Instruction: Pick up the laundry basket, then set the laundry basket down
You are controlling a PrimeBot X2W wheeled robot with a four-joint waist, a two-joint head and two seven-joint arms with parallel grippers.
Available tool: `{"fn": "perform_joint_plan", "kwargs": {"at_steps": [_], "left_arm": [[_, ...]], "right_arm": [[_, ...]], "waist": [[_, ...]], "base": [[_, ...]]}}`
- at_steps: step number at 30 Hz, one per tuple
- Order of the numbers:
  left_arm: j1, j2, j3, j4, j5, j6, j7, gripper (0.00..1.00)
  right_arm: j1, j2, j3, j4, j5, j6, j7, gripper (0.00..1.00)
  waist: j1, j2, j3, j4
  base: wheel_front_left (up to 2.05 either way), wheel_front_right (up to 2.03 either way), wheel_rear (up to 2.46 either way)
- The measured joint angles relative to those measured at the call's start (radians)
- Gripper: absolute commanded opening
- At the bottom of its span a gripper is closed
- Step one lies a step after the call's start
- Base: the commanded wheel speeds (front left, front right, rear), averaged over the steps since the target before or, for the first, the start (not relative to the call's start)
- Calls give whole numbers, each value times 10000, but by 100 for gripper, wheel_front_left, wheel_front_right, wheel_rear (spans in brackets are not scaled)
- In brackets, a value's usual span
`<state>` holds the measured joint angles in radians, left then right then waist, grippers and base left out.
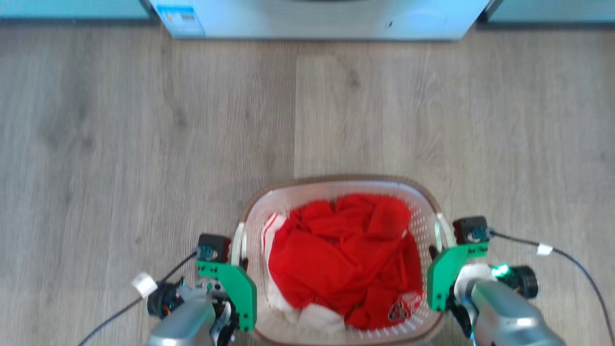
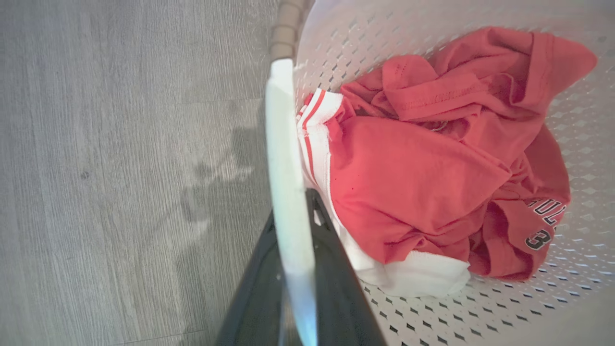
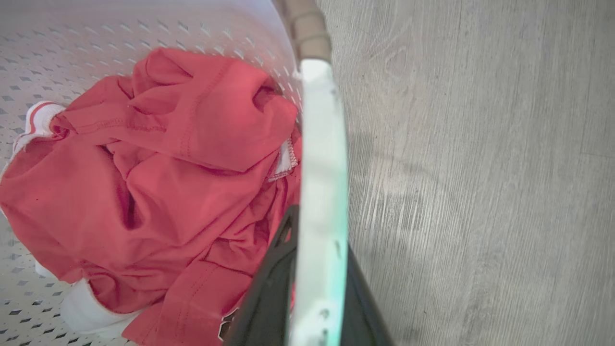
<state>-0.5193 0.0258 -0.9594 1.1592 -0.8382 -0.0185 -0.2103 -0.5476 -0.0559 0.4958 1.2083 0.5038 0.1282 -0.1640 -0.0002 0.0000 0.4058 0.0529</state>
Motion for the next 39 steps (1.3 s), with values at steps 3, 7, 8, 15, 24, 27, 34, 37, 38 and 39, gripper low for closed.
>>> {"fn": "perform_joint_plan", "kwargs": {"at_steps": [3, 7, 8, 15, 24, 27, 34, 37, 38, 39], "left_arm": [[234, -4, -105, 150, -184, -50, 107, 0], [574, -2, -330, 284, -387, -96, 244, 0], [666, -2, -353, 314, -443, -130, 245, 0], [1140, 2, -627, 529, -736, -169, 449, 0], [1351, 10, -763, 640, -1001, -176, 616, 0], [1351, 10, -886, 681, -1068, -178, 685, 0], [1353, 10, -1003, 706, -1250, -176, 685, 0], [1361, 12, -1045, 711, -1331, -169, 685, 0], [1363, 12, -1060, 711, -1331, -167, 685, 0], [1364, 12, -1074, 711, -1333, -165, 685, 0]], "right_arm": [[270, 25, 301, 59, 326, 0, 188, 0], [713, 84, 698, 79, 752, 0, 460, 0], [815, 88, 830, 69, 855, 0, 516, 0], [1186, 104, 1519, 48, 1471, 0, 748, 0], [1289, 104, 2159, 84, 2054, 0, 851, 0], [1290, 104, 2303, 115, 2201, 0, 895, 0], [1290, 104, 2673, 228, 2474, 0, 920, 0], [1290, 104, 2811, 251, 2562, 0, 920, 0], [1290, 104, 2838, 259, 2615, 0, 918, 0], [1290, 102, 2865, 268, 2660, 0, 918, 0]], "waist": [[0, 0, -490, -74], [0, 0, -1137, -164], [0, 0, -1291, -183], [0, 0, -2275, -299], [0, 0, -3042, -361], [0, 0, -3124, -382], [1, 0, -3242, -443], [1, 1, -3291, -469], [1, 0, -3305, -474], [1, 0, -3316, -480]], "base": [[0, 0, 0], [0, 0, 0], [0, 0, 0], [0, 0, 0], [0, 0, 0], [0, 0, 0], [0, 0, 0], [0, 0, 0], [0, 0, 0], [0, 0, 0]]}}
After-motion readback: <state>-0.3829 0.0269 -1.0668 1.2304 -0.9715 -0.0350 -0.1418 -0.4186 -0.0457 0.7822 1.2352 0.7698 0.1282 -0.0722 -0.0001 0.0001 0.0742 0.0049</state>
